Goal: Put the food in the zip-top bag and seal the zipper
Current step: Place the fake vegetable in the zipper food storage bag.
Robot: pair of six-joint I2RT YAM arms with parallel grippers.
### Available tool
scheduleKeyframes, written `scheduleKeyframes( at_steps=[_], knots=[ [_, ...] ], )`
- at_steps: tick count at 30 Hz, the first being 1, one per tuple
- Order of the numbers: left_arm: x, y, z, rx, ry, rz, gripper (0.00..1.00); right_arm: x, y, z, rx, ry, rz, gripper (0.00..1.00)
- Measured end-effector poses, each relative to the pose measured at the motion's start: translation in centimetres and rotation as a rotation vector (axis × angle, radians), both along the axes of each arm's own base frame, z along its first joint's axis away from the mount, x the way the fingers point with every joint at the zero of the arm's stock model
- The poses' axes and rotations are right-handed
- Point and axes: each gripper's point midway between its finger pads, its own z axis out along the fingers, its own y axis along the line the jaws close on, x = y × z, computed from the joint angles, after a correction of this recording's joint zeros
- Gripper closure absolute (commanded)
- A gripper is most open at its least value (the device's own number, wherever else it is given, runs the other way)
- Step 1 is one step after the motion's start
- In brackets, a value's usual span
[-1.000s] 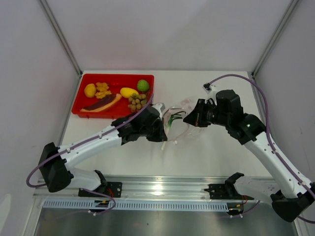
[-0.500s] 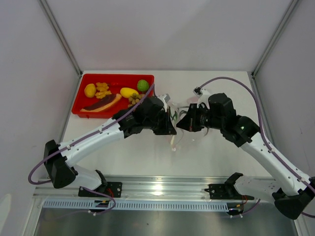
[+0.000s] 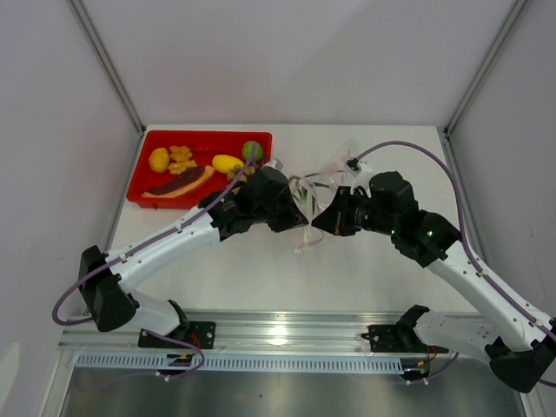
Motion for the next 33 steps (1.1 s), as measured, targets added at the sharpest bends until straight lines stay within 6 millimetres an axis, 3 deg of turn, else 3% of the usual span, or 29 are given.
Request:
scheduleKeyframes(
  at_steps=[5,10,13,18,20,24,26,33],
  knots=[
    [-0.2,-0.8,-1.5,0.005,-0.064,-0.009,0.85,0.3,0.6,0.3,0.040,0.032,-0.018,1.00],
    [0.1,-2.1,-2.2,0.077,-0.086,-0.128,0.81,0.7,0.6,-0.1,0.035,0.050,-0.026,1.00],
    [0.2,-2.8,-2.6,0.117,-0.118,-0.180,0.48,1.3,0.0,-0.3,0.022,0.047,-0.049,1.00],
    [-2.2,-0.1,-4.4,0.142,-0.143,-0.187,0.36,1.7,-0.6,-0.6,0.009,0.046,-0.061,1.00],
    [-2.7,1.1,-3.7,0.137,-0.171,-0.171,0.33,1.9,-1.0,-0.8,0.000,0.049,-0.069,1.00],
    [-2.6,2.4,-0.1,0.072,-0.275,-0.131,0.29,2.2,-1.5,-1.1,-0.010,0.056,-0.087,1.00],
    [-2.7,3.2,1.8,0.037,-0.329,-0.110,0.17,2.4,-1.8,-1.2,-0.015,0.059,-0.095,1.00],
    [-2.4,6.9,4.8,0.040,-0.451,-0.014,0.02,2.6,-2.4,-2.0,-0.050,0.055,-0.099,1.00]
  ],
)
